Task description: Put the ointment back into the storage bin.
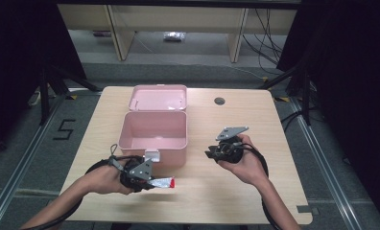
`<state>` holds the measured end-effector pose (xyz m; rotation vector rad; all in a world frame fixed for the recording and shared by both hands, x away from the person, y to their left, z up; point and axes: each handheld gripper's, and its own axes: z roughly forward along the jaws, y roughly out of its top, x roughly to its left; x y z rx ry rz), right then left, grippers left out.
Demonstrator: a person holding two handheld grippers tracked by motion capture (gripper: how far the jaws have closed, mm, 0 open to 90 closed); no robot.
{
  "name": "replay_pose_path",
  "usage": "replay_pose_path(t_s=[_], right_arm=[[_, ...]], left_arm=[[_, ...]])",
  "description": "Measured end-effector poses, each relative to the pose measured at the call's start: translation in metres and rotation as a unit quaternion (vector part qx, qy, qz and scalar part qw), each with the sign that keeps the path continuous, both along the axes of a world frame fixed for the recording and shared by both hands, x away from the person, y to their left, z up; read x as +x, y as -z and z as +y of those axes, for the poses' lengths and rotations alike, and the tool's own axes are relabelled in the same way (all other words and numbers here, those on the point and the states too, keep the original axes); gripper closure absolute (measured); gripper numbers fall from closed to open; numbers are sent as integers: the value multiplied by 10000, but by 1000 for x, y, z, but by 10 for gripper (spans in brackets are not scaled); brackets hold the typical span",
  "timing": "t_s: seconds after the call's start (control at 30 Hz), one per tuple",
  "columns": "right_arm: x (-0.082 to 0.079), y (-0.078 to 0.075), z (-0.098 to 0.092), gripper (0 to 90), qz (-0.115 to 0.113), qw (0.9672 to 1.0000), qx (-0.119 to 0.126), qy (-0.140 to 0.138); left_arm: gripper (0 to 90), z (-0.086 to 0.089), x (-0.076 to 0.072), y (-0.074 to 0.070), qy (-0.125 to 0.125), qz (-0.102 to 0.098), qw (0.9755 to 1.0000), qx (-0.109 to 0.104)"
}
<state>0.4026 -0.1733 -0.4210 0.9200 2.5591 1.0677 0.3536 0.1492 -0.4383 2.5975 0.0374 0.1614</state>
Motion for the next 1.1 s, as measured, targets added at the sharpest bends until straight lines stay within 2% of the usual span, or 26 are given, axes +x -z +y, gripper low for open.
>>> replay_pose_path(t_s=[0.07, 0.1, 0.23, 0.27, 0.37, 0.63, 0.67, 0.7, 0.73, 0.87, 1.1], right_arm=[[0, 1, 1, 730, 42, 10000, 7, -10], [1, 3, 2, 730, -21, 10000, 73, -3], [1, 3, 2, 733, -68, 10000, 46, -48], [2, 3, 2, 735, -44, 10000, 18, -76], [0, 2, 3, 740, 57, 10000, 15, -3], [1, 2, 3, 746, 41, 10000, 6, -41], [-1, 1, 4, 747, 129, 9999, 25, 66], [2, 2, 3, 747, 19, 10000, 8, -64], [2, 3, 4, 747, -29, 10000, 61, -36], [2, 1, 3, 746, 13, 10000, -15, -60], [2, 2, 5, 746, -24, 10000, 40, -2]], left_arm=[[718, 1, 0, -3, 5, 4, 10000, -14], [718, 1, 0, -4, 4, -13, 10000, -47], [718, 3, 0, -8, 15, 28, 10000, -8], [718, 3, -1, -9, 2, -29, 10000, -52], [718, 3, -1, -12, 24, -16, 9999, -119], [718, 5, -2, -20, 22, 9, 9998, -204], [718, 5, -1, -22, 65, 39, 9999, -144], [718, 6, -1, -23, 29, -8, 9998, -201], [718, 6, -1, -24, 37, -13, 9998, -193], [718, 8, 0, -28, 10, -35, 9998, -181], [718, 11, 1, -35, 9, -78, 9998, -177]])
